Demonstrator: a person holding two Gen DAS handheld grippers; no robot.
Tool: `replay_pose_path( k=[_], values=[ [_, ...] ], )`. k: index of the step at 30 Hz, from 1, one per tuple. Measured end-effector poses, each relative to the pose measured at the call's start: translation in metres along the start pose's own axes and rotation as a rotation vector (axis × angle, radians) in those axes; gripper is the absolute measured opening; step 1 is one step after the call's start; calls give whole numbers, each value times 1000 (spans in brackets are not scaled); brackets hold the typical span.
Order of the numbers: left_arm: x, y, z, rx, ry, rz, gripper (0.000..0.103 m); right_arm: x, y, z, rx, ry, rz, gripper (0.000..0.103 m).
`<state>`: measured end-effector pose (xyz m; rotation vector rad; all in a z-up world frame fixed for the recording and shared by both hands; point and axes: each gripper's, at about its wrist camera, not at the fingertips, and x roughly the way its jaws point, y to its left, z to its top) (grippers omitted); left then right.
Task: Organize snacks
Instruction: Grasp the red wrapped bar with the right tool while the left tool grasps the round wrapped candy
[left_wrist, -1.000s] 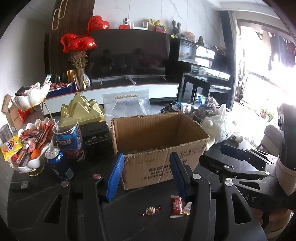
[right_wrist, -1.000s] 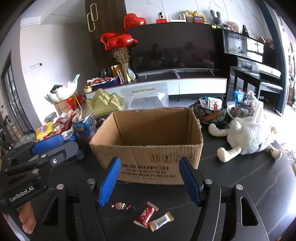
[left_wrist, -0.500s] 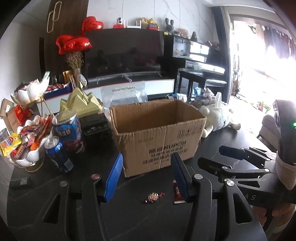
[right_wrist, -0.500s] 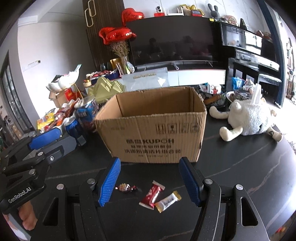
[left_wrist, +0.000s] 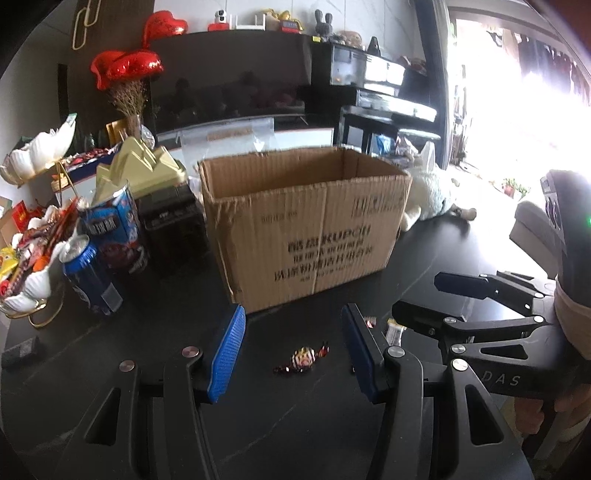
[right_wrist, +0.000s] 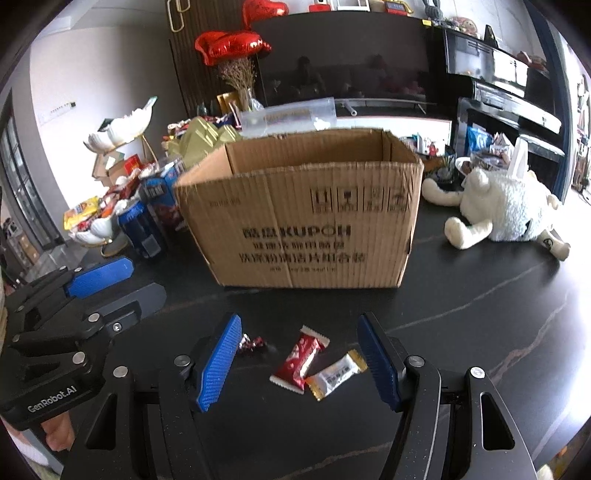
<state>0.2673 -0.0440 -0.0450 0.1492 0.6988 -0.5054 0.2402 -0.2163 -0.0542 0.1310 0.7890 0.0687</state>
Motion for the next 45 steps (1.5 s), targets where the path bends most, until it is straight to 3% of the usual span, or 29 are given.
replay_pose_path(
  k=[13,19,37,45],
  values=[
    [34,-2,-26,92,99,-46,53,31,-2,-19,-6,92,9,59],
    [54,0,-35,77,156,-109,53,43,-1,-23,1,126,24,56],
    [92,-1,-42,68,203,-132,52,65,-6,-30,34,173,29,48],
    [103,5,-45,49,218,-145,37,69,-10,-31,53,181,34,46]
  ],
)
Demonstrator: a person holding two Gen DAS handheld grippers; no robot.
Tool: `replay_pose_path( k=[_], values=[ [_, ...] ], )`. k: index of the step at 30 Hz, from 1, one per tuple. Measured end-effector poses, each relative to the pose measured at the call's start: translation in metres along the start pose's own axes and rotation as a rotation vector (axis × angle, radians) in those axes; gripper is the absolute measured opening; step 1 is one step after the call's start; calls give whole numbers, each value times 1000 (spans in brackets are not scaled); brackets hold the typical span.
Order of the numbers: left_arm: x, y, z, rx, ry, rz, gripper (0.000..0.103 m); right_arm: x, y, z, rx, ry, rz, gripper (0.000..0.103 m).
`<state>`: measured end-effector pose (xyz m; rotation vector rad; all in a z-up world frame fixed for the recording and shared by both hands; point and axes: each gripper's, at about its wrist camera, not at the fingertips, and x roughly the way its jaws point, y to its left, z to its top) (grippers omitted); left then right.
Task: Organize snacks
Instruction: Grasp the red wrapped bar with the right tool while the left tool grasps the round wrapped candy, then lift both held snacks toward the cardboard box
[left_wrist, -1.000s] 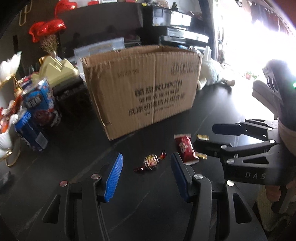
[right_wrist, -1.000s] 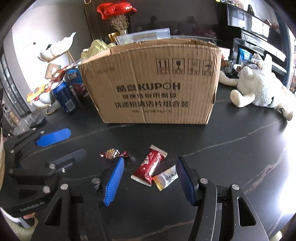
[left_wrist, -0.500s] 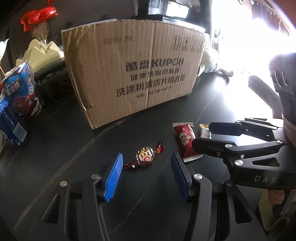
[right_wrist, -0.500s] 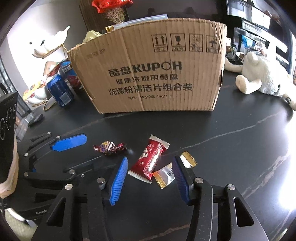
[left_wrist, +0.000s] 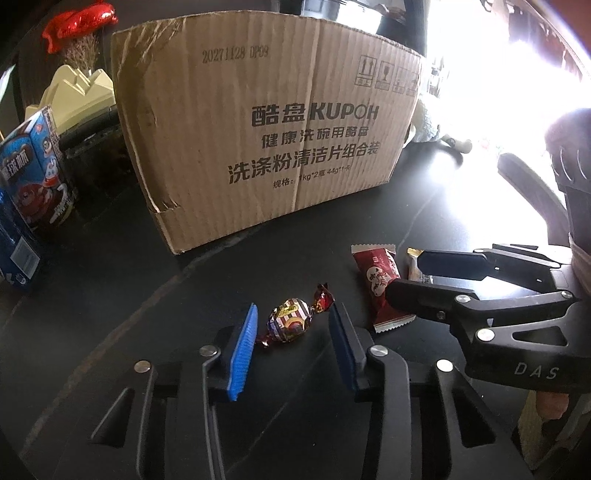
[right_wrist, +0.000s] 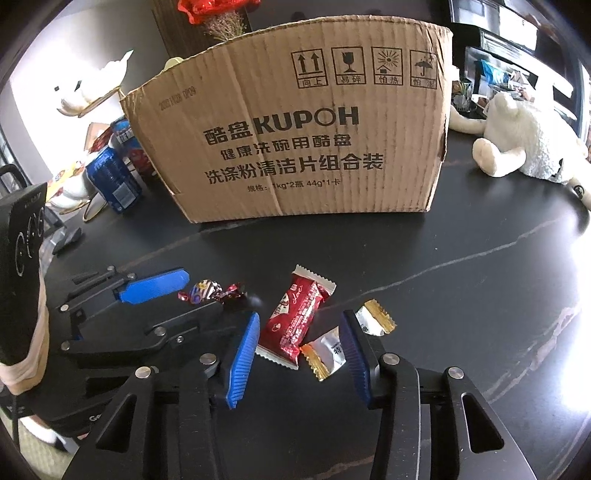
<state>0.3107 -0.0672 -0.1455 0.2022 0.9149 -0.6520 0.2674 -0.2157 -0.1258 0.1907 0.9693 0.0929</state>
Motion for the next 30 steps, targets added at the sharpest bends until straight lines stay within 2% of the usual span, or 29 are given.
replay_pose_path(
  k=[4,8,18,30],
  values=[
    [2,3,-2,-12,7,-4,25,5,1,1,-1,6,2,44],
    [-1,7,-5,-25,1,2,25,9,3,2,-6,6,-2,41],
    [-14,8,-5,-89,-14,19,25,13,10,4,-36,6,-5,25],
    [-32,1,-3,-137,-35,47,25,-1,7,5,-13,-28,16,23]
  ],
)
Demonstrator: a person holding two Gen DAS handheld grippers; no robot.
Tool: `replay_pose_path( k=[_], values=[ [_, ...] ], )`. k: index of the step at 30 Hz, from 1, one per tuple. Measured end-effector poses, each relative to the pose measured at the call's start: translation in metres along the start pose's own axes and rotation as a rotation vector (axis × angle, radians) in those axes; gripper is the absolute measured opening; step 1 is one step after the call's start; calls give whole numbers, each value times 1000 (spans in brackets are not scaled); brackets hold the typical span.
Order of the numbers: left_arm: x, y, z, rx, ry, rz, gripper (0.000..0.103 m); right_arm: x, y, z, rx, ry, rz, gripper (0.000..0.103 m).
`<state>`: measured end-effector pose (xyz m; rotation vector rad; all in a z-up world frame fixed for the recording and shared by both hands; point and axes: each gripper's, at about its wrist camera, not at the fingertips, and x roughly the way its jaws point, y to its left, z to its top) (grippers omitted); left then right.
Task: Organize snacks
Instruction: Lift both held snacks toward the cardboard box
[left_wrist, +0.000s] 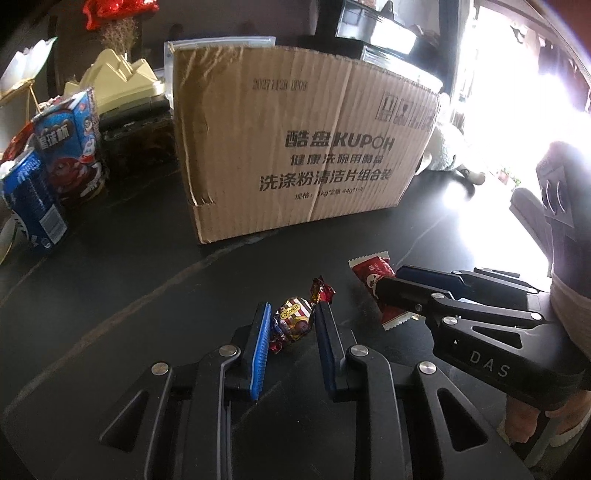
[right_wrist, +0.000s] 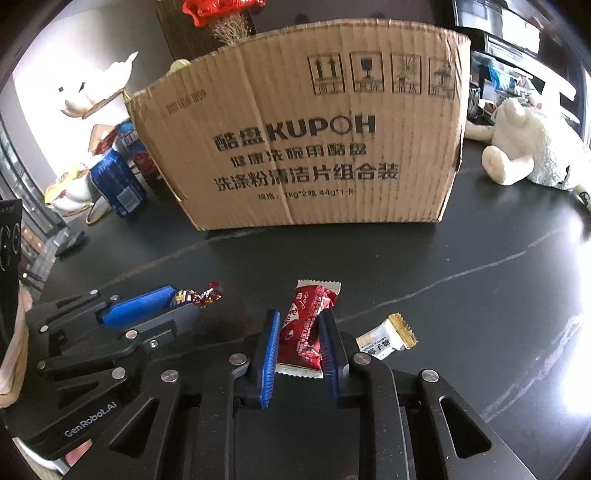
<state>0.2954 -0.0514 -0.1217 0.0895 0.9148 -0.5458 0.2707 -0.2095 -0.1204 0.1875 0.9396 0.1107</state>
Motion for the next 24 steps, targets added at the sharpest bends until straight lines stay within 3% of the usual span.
replay_pose_path(
  k=[9,24],
  values=[
    [-30,-6,4,-15,-44,15,25,-21,2,1,1,-34,14,23],
    [-90,-25,35,-26,-181,40,25,-88,12,25,-15,-192,37,23]
  ],
)
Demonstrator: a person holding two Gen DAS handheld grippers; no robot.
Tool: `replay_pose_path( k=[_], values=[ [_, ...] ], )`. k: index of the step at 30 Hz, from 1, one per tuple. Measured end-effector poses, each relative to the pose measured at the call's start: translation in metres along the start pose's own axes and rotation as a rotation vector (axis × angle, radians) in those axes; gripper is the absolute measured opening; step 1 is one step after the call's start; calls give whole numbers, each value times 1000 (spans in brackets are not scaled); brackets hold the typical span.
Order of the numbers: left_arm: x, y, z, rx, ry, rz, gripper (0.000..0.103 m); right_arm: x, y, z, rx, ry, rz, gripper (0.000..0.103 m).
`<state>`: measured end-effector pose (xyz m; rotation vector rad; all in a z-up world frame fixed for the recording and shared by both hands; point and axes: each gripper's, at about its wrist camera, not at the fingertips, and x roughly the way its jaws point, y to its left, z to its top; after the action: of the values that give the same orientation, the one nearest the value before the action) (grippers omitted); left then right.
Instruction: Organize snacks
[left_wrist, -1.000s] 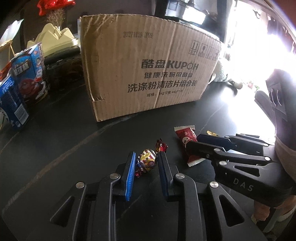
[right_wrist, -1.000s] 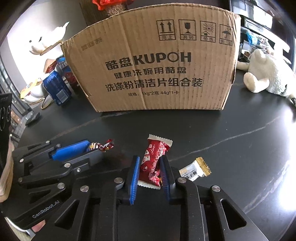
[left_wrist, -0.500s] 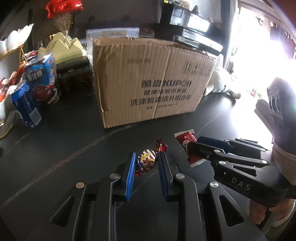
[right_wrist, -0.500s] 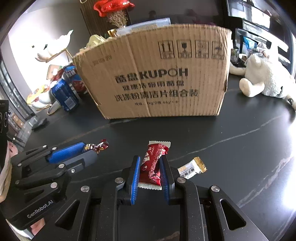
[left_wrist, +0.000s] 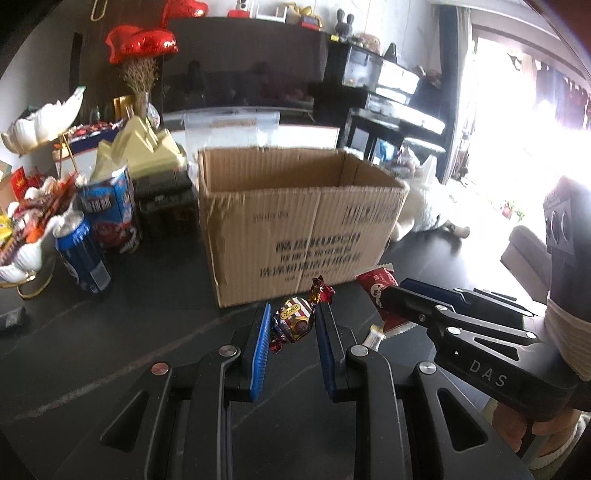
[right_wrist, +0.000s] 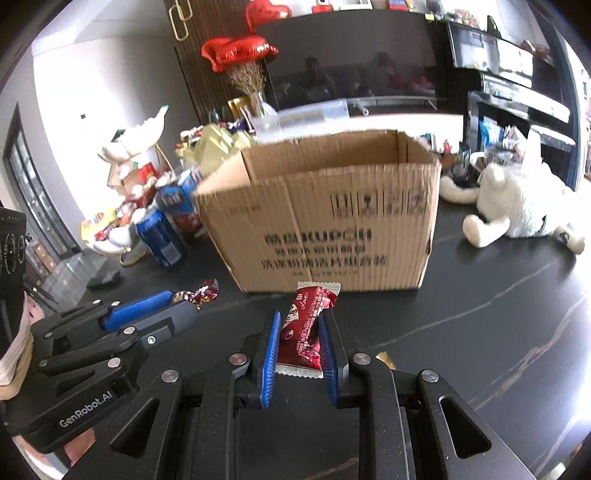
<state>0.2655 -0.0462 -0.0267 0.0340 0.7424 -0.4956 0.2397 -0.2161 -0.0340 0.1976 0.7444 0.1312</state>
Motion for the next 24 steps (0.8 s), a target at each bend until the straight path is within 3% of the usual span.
replay_pose_path(
  k=[4,5,14,20,24],
  values=[
    [-11,-4,11,6,-34,9,25,-12,0,12,1,-39,2,20],
    [-13,-5,14,7,-44,13,25,-14,-1,14,0,-44,5,10],
    [-20,-7,34,-10,-66,13,25,-17,-4,30,-11,-61,0,10],
    [-20,-10,31,4,-66,24,25,-15,-4,20,-11,-19,4,11],
    [-14,-10,21,11,-50,29,25,-6,-8,5,22,39,24,16]
  ],
)
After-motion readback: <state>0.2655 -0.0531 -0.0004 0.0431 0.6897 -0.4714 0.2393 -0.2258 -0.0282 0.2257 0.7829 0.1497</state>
